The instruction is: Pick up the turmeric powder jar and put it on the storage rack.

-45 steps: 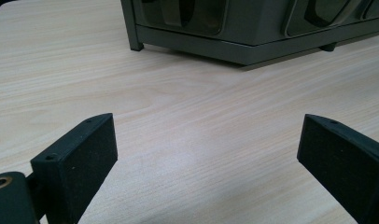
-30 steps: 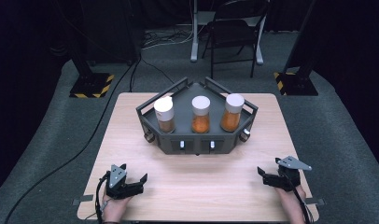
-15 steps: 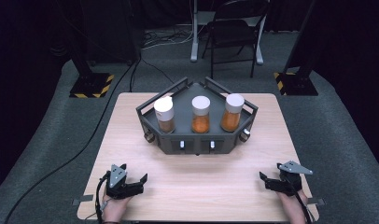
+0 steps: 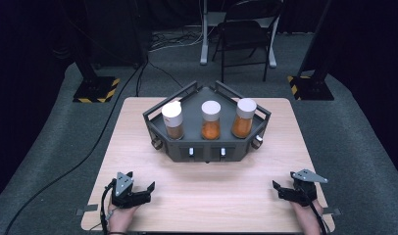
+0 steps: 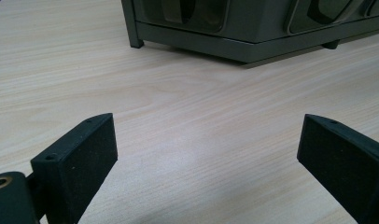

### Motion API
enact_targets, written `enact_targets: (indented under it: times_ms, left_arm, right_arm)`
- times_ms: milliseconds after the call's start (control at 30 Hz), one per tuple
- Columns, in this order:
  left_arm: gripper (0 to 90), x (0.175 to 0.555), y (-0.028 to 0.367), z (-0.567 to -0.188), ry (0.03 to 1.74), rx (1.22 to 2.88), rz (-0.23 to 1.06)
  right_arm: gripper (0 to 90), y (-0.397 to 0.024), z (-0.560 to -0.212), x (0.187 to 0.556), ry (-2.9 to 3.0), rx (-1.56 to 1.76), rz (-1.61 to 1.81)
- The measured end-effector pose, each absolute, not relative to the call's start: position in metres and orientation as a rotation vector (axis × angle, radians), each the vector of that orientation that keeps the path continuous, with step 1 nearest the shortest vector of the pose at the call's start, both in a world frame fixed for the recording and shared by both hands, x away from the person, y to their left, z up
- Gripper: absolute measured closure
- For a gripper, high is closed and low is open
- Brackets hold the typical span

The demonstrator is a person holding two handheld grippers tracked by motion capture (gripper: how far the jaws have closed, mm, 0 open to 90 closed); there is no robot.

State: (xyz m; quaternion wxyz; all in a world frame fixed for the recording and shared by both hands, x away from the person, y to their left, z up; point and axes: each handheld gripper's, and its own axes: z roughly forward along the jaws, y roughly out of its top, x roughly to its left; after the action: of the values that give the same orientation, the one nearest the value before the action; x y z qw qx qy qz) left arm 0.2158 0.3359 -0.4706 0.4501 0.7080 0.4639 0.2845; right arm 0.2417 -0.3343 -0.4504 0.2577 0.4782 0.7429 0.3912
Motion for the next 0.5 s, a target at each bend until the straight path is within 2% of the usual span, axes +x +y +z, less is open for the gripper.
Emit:
enact_targets:
  times_ms: [500]
  left_arm:
    - [4.9, 0.2155, 0.335, -0.4709, 1.14, 1.754, 0.71]
  right_arm:
    - [15.8, -0.3351, -0.4506, 0.2394, 2.005, 1.306, 1.064]
